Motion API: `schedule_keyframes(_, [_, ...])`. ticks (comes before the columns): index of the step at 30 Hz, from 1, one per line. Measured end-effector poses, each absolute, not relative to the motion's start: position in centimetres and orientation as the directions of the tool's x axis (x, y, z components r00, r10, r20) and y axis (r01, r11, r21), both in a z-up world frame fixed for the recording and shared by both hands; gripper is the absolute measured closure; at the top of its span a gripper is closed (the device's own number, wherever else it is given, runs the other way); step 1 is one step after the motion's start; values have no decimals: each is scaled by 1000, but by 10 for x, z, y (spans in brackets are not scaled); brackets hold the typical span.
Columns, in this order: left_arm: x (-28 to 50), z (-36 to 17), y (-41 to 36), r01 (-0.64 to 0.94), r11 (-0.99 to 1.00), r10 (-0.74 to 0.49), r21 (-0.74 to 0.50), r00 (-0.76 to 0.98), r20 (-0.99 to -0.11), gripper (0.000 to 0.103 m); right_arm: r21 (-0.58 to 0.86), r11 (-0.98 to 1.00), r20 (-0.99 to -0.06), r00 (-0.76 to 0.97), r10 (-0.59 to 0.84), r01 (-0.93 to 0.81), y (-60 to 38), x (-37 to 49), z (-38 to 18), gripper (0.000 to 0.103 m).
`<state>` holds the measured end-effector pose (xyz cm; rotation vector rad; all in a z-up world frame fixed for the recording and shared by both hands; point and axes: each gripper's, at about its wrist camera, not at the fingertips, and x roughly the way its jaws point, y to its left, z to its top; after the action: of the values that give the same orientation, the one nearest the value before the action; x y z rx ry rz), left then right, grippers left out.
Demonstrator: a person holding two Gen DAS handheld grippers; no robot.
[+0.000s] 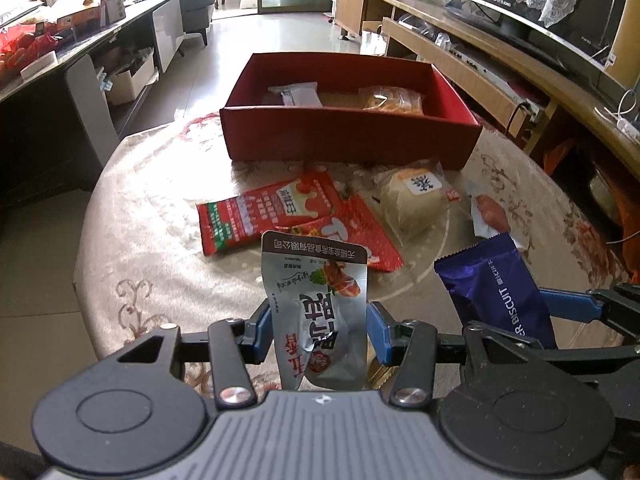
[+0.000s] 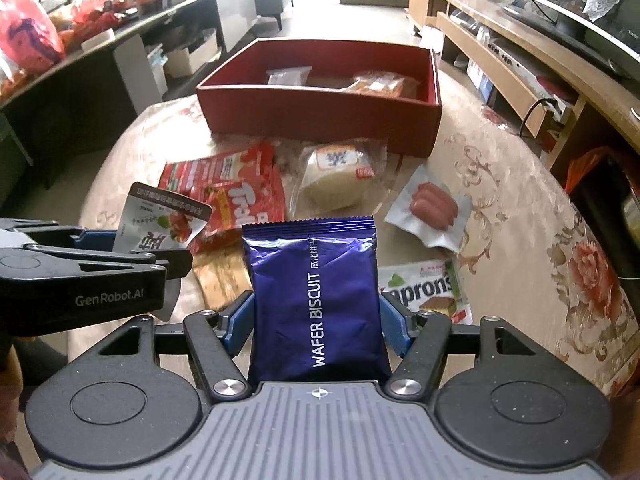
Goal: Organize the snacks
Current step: 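Carry the jerky pouch and wafer packet over the red box with both grippers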
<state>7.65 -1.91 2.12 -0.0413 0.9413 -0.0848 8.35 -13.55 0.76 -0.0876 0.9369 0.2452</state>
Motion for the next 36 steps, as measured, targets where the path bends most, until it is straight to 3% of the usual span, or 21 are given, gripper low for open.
schedule_keyframes(36, [147,57,-42,94,992,-128,-87,655,-745,54,56,975,-742,644,185,-216,-136,134,38,32])
